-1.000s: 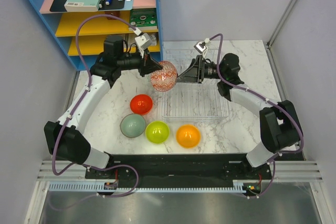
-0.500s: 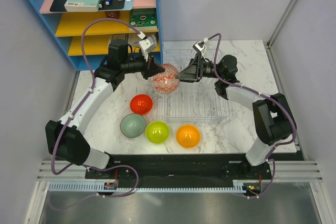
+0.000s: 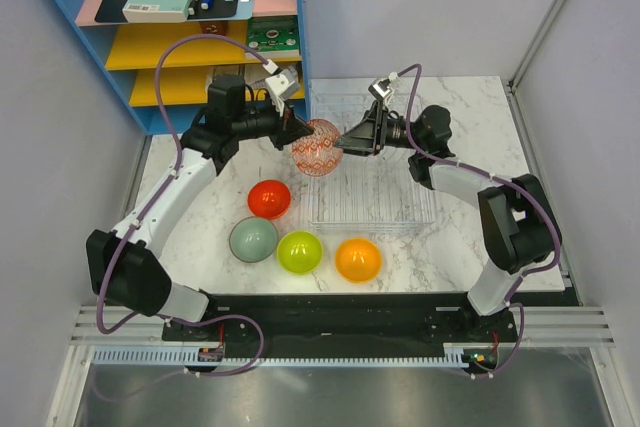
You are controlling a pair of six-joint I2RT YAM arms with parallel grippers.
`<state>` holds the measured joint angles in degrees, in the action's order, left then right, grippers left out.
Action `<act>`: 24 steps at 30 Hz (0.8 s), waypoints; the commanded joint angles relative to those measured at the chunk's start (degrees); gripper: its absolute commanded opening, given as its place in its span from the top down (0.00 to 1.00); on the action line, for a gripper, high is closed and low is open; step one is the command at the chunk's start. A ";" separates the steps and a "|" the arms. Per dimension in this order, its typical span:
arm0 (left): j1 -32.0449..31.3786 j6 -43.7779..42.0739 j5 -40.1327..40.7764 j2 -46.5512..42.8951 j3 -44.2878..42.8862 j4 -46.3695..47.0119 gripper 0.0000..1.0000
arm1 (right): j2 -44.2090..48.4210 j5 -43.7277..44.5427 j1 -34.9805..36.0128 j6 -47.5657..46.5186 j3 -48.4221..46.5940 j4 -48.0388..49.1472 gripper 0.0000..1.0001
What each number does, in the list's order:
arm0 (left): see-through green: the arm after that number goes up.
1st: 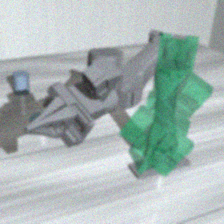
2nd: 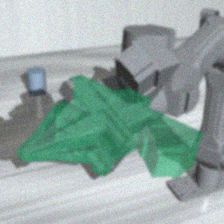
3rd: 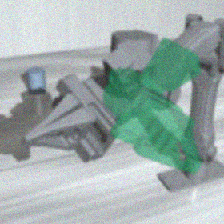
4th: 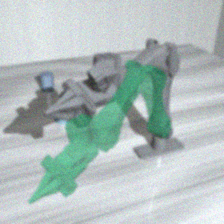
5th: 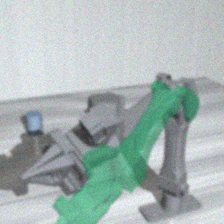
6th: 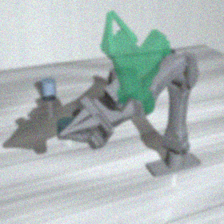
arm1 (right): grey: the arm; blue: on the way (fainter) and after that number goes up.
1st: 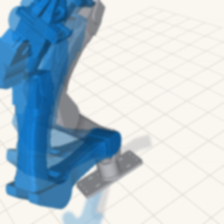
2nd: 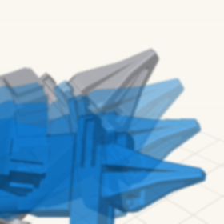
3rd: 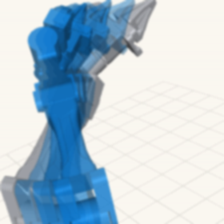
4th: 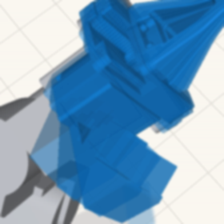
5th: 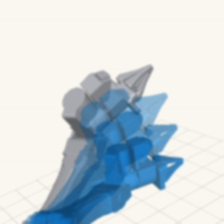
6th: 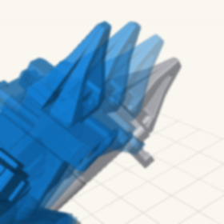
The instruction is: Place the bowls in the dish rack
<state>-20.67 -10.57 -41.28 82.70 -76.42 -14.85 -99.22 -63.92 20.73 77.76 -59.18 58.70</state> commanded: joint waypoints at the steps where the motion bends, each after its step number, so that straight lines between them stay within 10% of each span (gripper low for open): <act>1: -0.78 -1.12 2.25 -0.08 0.22 3.43 0.98 | 0.69 0.02 0.89 -2.78 -1.64 0.30 0.97; 8: -0.78 -0.95 1.29 1.06 -0.13 2.90 0.94 | 1.48 1.16 0.89 -7.61 -1.29 -5.25 1.00; 13: -0.69 -1.21 2.25 1.41 -0.48 2.11 0.61 | 2.80 2.57 0.80 -13.50 -1.47 -12.89 1.00; 18: 0.01 -0.60 3.92 1.59 -0.66 1.76 0.01 | 3.77 4.15 0.45 -17.72 -1.73 -19.30 1.00; 24: 6.50 0.46 2.08 0.45 0.13 -0.08 0.00 | 7.80 10.73 -3.23 -31.58 -5.66 -38.97 1.00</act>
<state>-18.31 -11.18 -39.11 84.07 -75.94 -14.72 -97.14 -59.11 20.29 58.74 -59.20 33.67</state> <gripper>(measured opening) 0.993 0.746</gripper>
